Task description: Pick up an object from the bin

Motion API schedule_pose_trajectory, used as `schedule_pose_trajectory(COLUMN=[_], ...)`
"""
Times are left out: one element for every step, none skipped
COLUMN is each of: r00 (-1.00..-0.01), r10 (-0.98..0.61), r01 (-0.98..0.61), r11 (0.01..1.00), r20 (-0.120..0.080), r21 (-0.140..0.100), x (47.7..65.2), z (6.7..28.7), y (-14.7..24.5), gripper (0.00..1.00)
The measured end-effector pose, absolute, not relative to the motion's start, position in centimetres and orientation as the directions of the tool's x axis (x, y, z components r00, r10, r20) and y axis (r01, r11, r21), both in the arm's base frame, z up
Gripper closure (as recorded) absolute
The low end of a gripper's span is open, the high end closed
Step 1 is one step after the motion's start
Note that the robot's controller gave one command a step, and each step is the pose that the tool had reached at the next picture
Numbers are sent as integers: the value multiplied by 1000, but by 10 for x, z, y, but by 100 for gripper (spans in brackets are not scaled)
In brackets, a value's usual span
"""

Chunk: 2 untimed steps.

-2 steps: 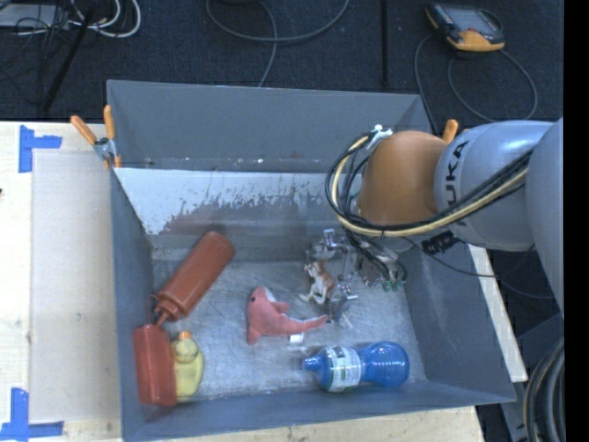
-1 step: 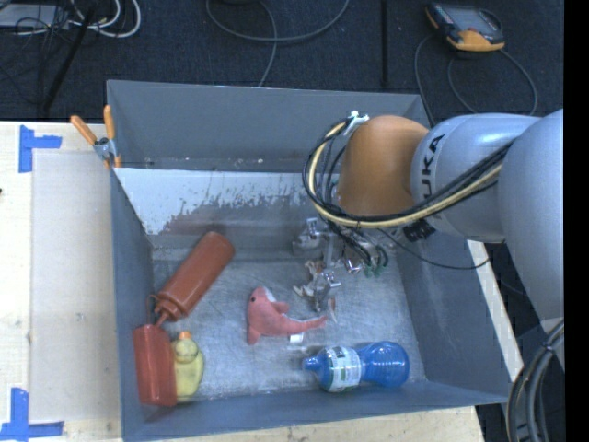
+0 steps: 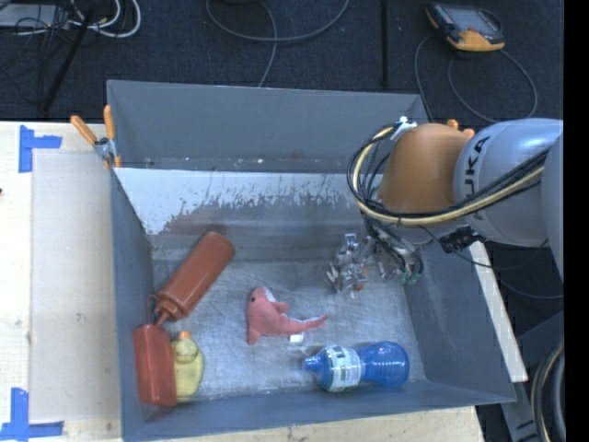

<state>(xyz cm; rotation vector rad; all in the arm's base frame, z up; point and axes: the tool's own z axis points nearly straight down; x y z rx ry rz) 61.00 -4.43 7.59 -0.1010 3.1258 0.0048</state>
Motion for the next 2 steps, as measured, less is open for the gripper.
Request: schedule_pose_trajectory(r00=[-998,-998], r10=[-64,-64], r01=[-64,-64], r11=[998,998], r20=[-14,-13], r21=[3,3], x=[610,610], z=[76,77], y=[-44,-44], gripper=[100,100])
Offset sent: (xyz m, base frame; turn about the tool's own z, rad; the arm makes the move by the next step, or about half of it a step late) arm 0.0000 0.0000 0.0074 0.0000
